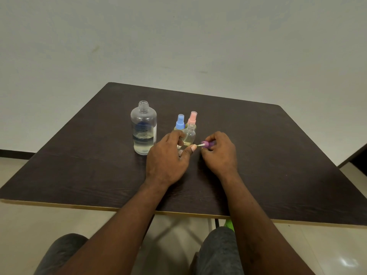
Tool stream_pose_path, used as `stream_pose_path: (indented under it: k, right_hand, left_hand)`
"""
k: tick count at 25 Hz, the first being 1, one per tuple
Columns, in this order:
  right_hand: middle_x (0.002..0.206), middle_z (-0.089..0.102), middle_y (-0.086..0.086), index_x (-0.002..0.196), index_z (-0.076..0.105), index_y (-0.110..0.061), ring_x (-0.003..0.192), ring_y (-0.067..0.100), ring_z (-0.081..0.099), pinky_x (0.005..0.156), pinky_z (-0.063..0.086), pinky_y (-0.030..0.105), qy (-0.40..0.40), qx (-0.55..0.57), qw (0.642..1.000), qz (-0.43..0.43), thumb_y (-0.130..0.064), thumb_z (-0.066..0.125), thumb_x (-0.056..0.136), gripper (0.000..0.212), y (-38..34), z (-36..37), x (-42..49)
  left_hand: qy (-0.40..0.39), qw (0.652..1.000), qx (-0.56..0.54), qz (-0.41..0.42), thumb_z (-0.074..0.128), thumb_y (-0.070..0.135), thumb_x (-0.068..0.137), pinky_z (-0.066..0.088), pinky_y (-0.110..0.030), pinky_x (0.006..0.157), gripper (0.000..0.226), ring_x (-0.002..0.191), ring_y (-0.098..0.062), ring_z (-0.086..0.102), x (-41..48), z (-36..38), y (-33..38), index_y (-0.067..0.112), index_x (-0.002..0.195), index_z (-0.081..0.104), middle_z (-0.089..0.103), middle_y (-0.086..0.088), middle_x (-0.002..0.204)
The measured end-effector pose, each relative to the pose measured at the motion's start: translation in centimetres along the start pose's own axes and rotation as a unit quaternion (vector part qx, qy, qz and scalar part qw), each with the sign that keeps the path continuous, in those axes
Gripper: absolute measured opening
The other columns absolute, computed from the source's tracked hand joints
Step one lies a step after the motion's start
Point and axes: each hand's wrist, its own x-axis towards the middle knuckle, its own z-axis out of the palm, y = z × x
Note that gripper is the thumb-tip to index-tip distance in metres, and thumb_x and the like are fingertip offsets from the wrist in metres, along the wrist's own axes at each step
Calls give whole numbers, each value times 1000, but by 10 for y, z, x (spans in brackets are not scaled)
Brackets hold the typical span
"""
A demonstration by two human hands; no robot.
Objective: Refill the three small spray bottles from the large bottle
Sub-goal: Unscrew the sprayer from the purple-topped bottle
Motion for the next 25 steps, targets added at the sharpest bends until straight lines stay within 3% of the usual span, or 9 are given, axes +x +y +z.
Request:
stream_pose_path:
  k: [2,6,11,19,25]
  right_hand:
    - [96,66,-9,92,63,-27,82,6,65,69,53,23,28,52,998,13,-17,76,88,17,0,-2,-1]
    - [97,72,-11,113,72,-24,82,0,68,71,52,11,75,161,983,48,-14,70,96,20,2,-6,-1]
    - [97,75,-10,111,74,-22,90,2,71,75,55,17,63,129,985,96,-17,72,95,16,3,-3,3]
    - [105,75,-12,119,71,-27,85,2,70,79,57,25,51,88,991,83,-23,70,97,22,0,-2,4]
    - [113,74,-13,130,68,-29,92,1,69,78,49,17,32,66,994,77,-19,72,97,34,-2,-1,4]
  left_hand:
    - [-3,1000,2,1,66,55,93,52,-32,70,41,81,-10,61,0,0,0,23,118,62,67,11,100]
    - [-9,1000,11,4,64,59,93,49,-29,70,45,83,-10,61,-1,0,0,23,120,63,68,9,102]
    - [-24,1000,20,0,63,62,92,47,-27,70,48,85,-9,61,0,0,1,23,122,62,69,7,103]
    - [-31,999,19,-5,61,64,92,50,-29,70,50,82,-8,61,1,-1,1,24,122,61,67,9,102]
    - [-32,999,16,-5,58,66,91,49,-27,70,52,82,-9,62,1,0,0,25,122,61,68,9,101]
